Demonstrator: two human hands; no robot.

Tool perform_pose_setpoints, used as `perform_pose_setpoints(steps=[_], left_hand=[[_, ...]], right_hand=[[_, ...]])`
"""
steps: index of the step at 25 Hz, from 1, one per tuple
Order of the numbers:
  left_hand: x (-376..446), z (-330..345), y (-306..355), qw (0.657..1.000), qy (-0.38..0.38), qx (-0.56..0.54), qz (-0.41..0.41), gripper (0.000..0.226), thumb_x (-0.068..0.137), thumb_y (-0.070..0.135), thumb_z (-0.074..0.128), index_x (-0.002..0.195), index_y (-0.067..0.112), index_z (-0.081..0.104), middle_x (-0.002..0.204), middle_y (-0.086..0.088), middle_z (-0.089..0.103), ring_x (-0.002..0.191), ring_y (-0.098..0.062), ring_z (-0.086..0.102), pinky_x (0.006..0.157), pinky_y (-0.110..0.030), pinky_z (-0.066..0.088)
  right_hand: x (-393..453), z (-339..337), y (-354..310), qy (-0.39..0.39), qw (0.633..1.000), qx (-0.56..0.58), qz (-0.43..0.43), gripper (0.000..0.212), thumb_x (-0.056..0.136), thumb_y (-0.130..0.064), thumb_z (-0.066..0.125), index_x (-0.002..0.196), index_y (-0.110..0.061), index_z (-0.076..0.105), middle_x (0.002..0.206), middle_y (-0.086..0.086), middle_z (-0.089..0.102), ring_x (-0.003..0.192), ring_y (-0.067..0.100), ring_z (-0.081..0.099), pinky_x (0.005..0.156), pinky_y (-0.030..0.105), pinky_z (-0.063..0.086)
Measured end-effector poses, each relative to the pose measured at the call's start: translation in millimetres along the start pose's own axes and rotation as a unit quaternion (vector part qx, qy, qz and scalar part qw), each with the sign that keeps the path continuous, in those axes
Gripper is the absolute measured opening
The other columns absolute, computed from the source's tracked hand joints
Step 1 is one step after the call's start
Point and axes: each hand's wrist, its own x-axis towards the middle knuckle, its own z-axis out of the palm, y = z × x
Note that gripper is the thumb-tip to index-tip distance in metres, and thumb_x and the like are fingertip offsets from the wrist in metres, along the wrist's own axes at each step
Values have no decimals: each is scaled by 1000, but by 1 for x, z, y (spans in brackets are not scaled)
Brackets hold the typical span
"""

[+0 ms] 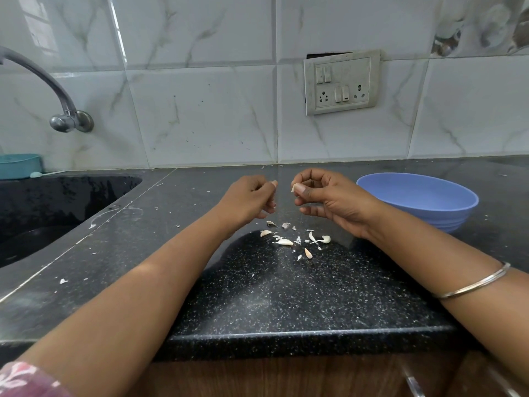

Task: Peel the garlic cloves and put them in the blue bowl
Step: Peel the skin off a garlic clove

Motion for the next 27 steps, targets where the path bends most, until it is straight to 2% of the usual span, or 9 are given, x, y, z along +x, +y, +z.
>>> perform_pose_setpoints(steps=[3,5,8,11,15,20,23,25,27], left_hand=[[1,1,-7,998,13,45,41,8,89,18,62,95,14,60,99,-5,67,76,-23,64,80,-44,57],[2,0,-7,998,-2,34,53,21,84,13,67,104,18,62,103,3,66,76,-21,62,82,-43,57],[-1,3,-2,997,-47,8,57,20,82,18,72,101,15,69,93,-5,73,82,-12,67,79,-28,55],[-2,3,1,998,-38,-5,57,12,84,18,69,95,12,71,83,-7,73,74,-7,69,74,-21,54],[-2,0,1,997,-43,-15,59,7,86,14,66,89,9,71,82,-9,73,72,-12,69,74,-24,55],[2,-2,-3,999,-9,-28,31,9,86,16,68,92,9,70,84,-9,74,72,-16,69,77,-33,55],[4,-4,-4,999,11,-31,19,7,84,16,70,89,10,70,83,-10,74,71,-17,70,79,-37,55],[3,-4,-4,999,14,-20,20,5,81,16,73,84,13,70,78,-8,73,70,-15,71,78,-36,56],[2,-4,-3,1000,16,-10,20,7,78,16,76,80,14,70,72,-8,73,69,-13,71,77,-34,56]], right_hand=[[0,0,0,15,1000,-6,14,5,90,-7,60,90,-13,61,84,1,62,72,8,61,66,19,54],[0,0,0,26,999,-12,21,5,90,-7,61,93,-11,61,83,2,64,70,8,62,65,17,54],[-1,0,-1,35,999,-30,19,6,89,-7,63,94,-9,62,82,3,67,69,8,63,65,17,53],[-2,0,-1,36,997,-65,14,9,86,-11,67,94,-9,64,83,6,67,71,9,63,66,17,54],[-3,0,-2,47,995,-83,16,9,84,-12,69,91,-10,64,73,0,68,66,8,64,63,18,53],[-3,0,-1,51,992,-115,28,13,91,-13,62,103,-9,62,80,5,72,65,10,66,58,17,51],[-5,1,-2,39,989,-142,32,19,91,-23,62,108,-15,63,90,7,74,76,13,70,62,19,51],[-4,3,-1,40,984,-174,21,26,93,-32,57,104,-10,67,95,4,73,85,13,68,68,23,52],[-2,3,1,58,980,-188,-3,26,92,-28,59,97,-5,68,95,1,70,92,14,65,73,28,54]])
